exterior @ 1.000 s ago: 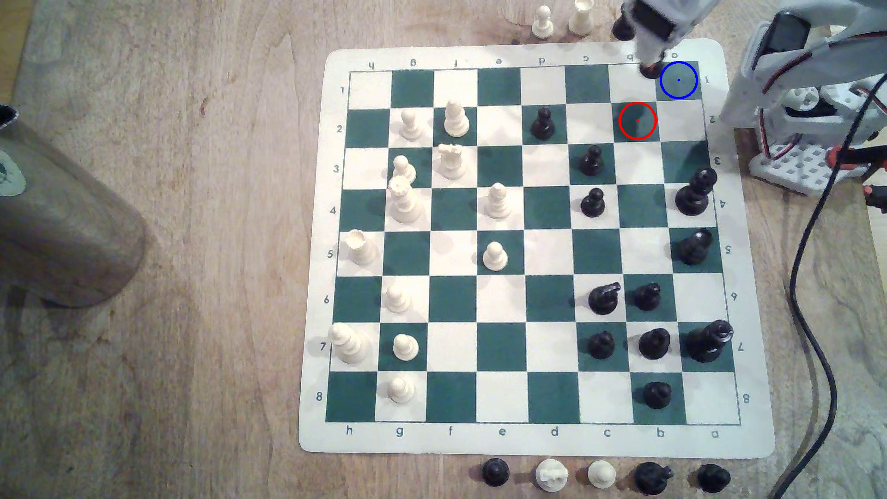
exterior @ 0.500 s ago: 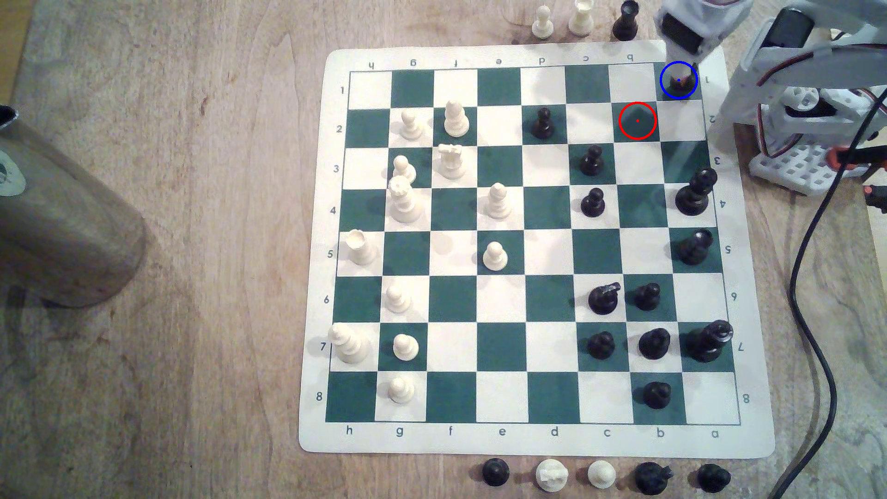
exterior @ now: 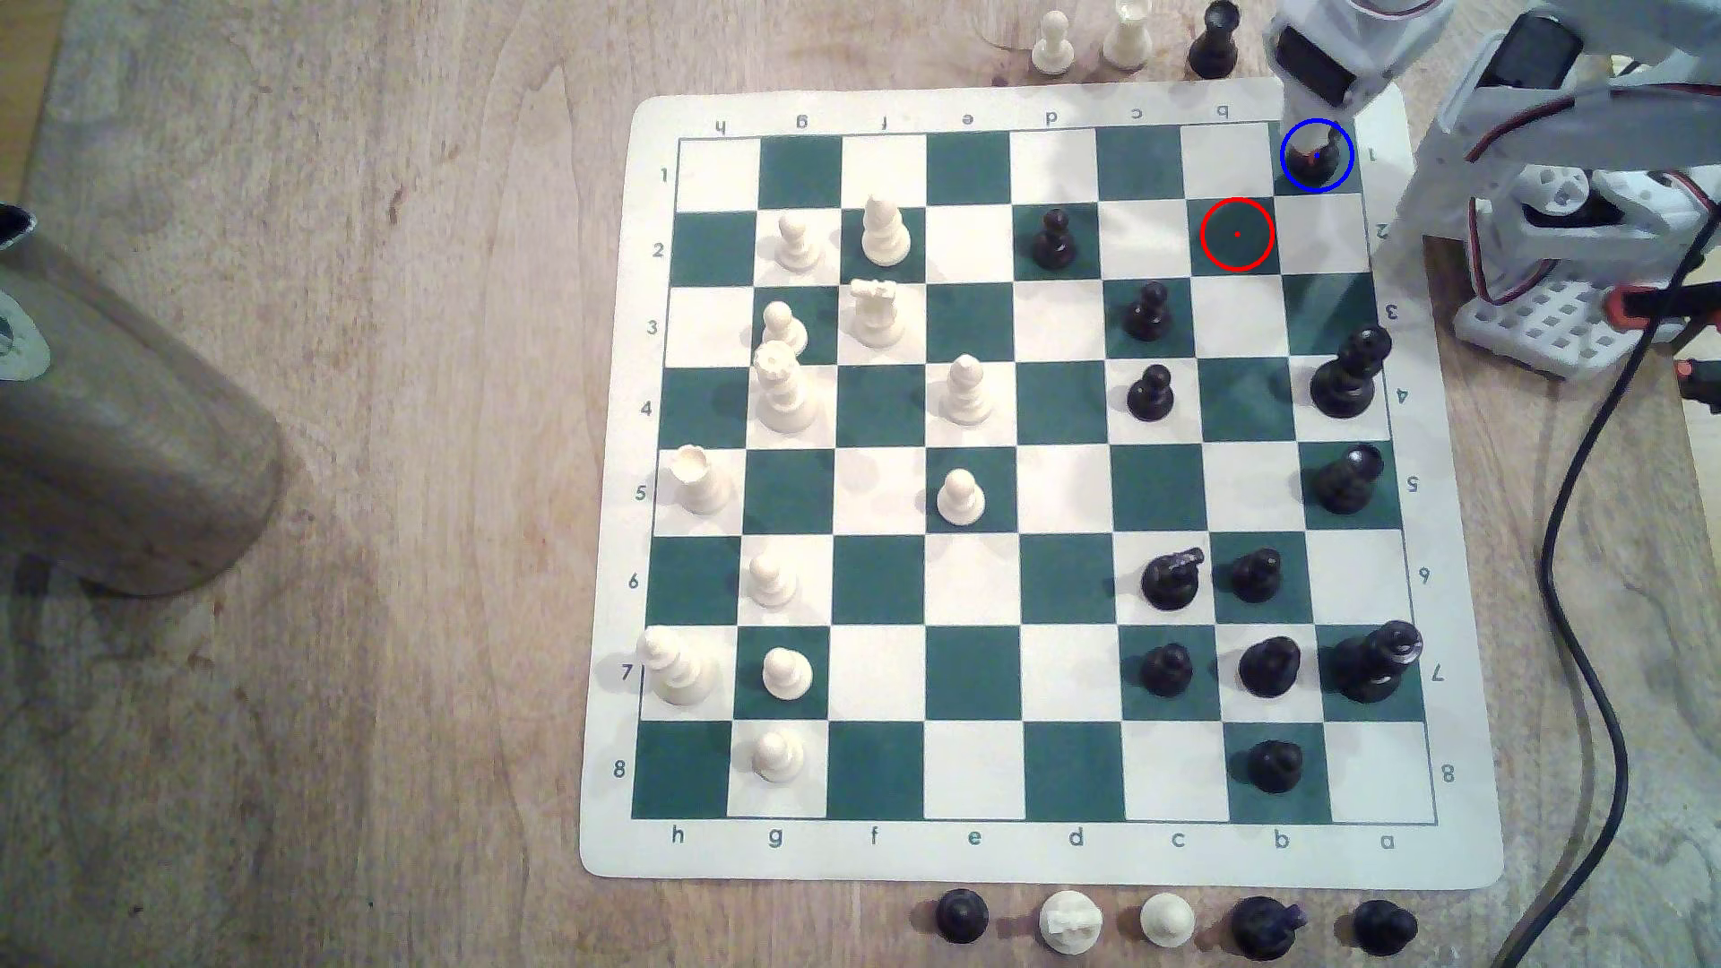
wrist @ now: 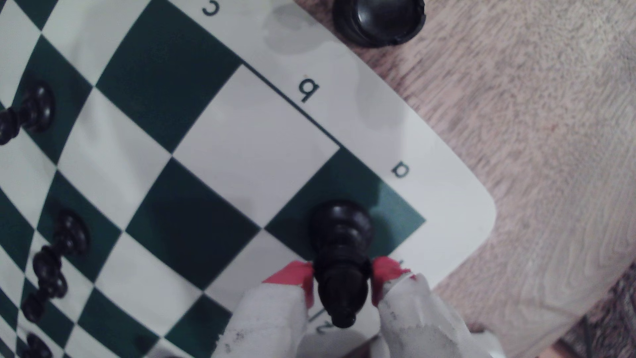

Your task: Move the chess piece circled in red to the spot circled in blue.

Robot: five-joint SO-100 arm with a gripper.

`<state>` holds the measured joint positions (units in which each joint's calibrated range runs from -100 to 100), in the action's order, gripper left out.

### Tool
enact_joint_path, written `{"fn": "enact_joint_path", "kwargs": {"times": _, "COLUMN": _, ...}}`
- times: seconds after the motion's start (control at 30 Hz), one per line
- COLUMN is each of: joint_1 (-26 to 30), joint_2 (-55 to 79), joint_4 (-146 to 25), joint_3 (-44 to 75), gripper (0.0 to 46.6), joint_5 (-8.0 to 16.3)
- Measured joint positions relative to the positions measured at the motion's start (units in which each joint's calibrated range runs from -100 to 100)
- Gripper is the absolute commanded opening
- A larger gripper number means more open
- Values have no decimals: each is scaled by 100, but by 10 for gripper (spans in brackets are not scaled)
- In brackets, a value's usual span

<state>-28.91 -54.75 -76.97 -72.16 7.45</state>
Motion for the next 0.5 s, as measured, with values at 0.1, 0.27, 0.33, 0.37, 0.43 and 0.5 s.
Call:
{"fn": "enact_joint_path", "kwargs": {"times": 0.1, "joint_1": 7, "joint_2": 0, "joint_4": 48, "joint_3": -45, "gripper": 33, "joint_5": -15}}
{"fn": "enact_joint_path", "kwargs": {"times": 0.27, "joint_1": 7, "joint_2": 0, "joint_4": 72, "joint_3": -45, "gripper": 33, "joint_5": -20}}
{"fn": "enact_joint_path", "kwargs": {"times": 0.33, "joint_1": 7, "joint_2": 0, "joint_4": 72, "joint_3": -45, "gripper": 33, "joint_5": -20}}
{"fn": "enact_joint_path", "kwargs": {"times": 0.37, "joint_1": 7, "joint_2": 0, "joint_4": 72, "joint_3": -45, "gripper": 53, "joint_5": -20}}
{"fn": "enact_joint_path", "kwargs": {"times": 0.43, "joint_1": 7, "joint_2": 0, "joint_4": 72, "joint_3": -45, "gripper": 127, "joint_5": -20}}
{"fn": "enact_joint_path", "kwargs": {"times": 0.5, "joint_1": 0, "joint_2": 0, "joint_4": 80, "joint_3": -54, "gripper": 186, "joint_5": -20}}
